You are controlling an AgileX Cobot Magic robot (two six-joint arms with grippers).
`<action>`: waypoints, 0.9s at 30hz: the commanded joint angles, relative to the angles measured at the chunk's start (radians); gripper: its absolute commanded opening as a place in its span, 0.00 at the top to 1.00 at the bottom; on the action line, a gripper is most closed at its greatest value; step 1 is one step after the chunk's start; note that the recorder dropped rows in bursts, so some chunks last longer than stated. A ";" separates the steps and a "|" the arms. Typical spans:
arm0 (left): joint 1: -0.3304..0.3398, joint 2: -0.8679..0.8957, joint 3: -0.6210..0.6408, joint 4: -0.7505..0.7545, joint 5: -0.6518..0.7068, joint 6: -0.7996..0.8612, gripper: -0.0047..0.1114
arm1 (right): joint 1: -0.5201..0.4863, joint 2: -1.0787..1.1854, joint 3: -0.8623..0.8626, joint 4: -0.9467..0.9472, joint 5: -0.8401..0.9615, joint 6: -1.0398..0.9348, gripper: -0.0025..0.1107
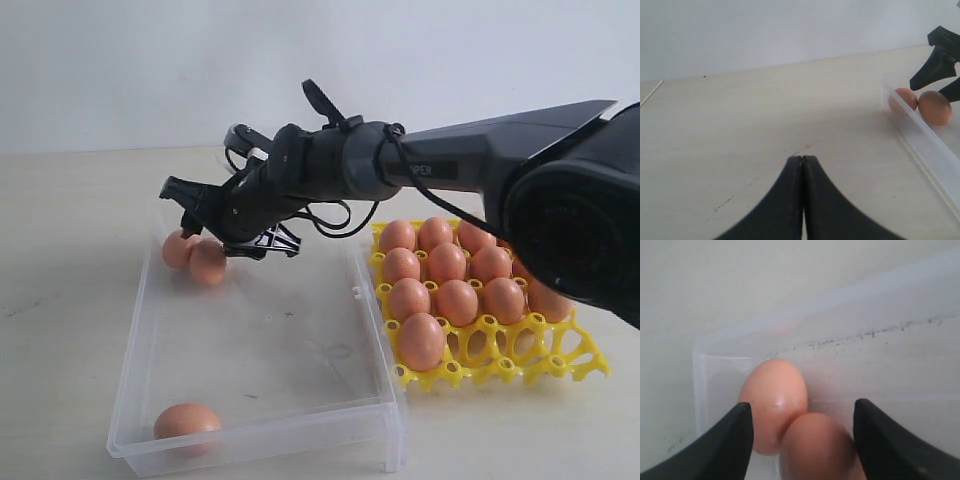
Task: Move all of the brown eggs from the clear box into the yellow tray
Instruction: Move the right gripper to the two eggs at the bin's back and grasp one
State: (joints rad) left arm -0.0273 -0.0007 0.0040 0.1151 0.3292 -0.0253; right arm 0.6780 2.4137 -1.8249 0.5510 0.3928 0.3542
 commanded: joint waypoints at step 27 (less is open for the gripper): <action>-0.001 0.001 -0.004 0.001 -0.013 -0.004 0.96 | 0.015 0.014 -0.055 -0.057 0.158 -0.179 0.47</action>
State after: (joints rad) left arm -0.0273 -0.0007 0.0040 0.1151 0.3292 -0.0253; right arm 0.6898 2.4387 -1.8759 0.5103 0.5546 0.1919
